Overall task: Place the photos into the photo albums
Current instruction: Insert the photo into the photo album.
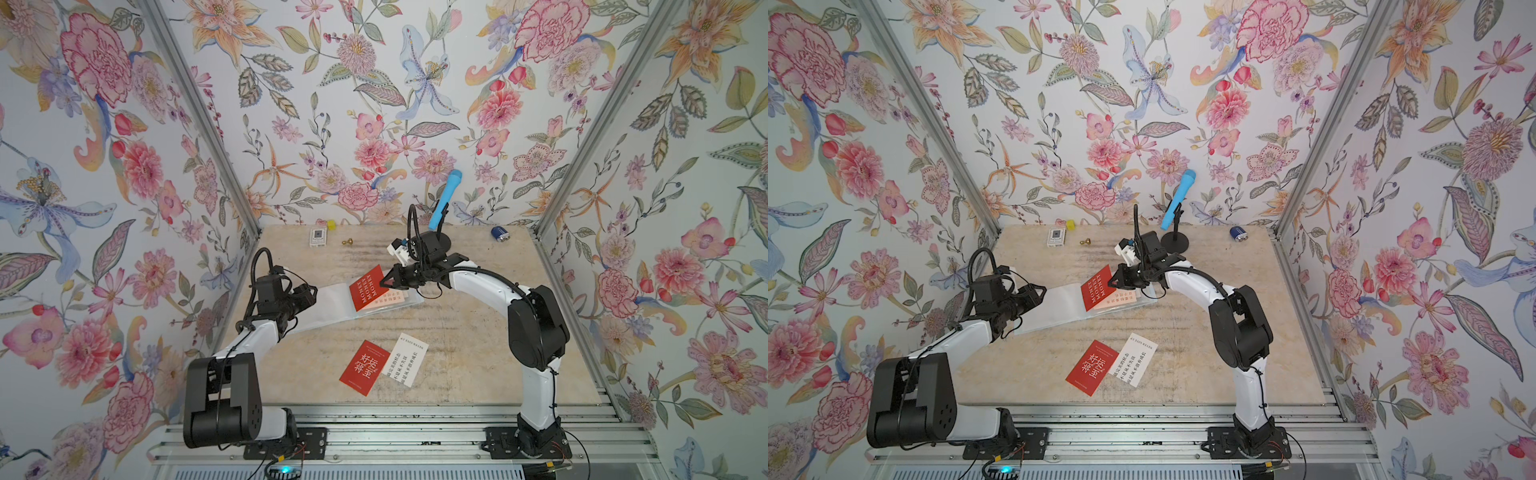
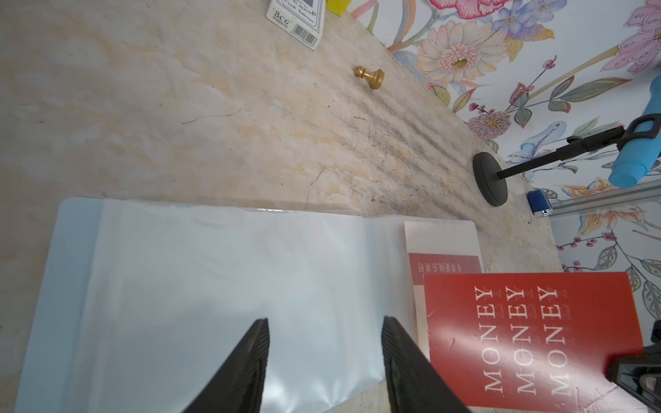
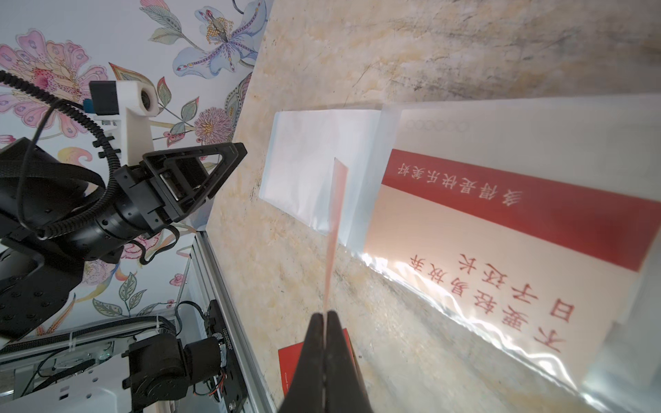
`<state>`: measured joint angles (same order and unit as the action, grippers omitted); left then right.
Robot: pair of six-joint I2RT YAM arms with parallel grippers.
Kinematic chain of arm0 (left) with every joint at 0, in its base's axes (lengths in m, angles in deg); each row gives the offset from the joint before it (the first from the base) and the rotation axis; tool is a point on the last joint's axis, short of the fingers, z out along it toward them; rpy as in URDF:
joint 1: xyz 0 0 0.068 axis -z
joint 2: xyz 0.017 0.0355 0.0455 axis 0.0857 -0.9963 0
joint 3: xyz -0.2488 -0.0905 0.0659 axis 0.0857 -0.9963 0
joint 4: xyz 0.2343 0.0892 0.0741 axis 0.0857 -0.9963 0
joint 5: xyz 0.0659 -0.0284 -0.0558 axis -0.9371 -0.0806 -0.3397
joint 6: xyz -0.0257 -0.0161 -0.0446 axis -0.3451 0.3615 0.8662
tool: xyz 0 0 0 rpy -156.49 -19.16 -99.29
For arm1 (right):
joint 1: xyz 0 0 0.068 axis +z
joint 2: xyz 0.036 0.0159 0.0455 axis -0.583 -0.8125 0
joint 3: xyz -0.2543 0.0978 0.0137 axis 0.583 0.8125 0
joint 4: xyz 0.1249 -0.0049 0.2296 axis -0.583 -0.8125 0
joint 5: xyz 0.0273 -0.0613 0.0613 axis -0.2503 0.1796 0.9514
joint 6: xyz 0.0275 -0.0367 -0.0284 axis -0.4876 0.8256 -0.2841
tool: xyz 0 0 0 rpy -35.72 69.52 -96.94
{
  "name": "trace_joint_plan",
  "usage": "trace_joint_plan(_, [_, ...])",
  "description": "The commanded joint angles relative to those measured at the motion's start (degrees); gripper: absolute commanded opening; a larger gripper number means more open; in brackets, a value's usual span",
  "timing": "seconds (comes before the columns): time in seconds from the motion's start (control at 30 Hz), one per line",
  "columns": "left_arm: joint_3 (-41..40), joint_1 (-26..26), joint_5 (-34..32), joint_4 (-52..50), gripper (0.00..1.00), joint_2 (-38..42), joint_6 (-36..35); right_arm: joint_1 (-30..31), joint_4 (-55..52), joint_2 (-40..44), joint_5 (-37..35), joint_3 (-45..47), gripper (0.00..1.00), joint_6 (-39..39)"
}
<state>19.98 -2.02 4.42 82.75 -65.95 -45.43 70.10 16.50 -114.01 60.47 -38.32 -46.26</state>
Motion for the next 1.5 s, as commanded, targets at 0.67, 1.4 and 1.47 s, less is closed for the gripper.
trace_joint_plan(0.67, [-11.2, -9.1, -0.8, 11.9, 0.54, -0.8, 2.5, 0.2, -0.4, -8.5, -1.8, -6.7, 0.04, -2.0])
trace_joint_plan(1.4, [-7.6, -11.5, 0.3, 6.5, 0.57, -8.2, -4.2, 1.0, -0.2, -9.9, -3.1, -5.6, 0.05, -2.7])
trace_joint_plan(1.47, [-7.7, -11.5, 1.1, 7.0, 0.57, -8.6, -4.1, 1.1, -0.2, -9.9, -3.2, -5.6, 0.05, -2.5])
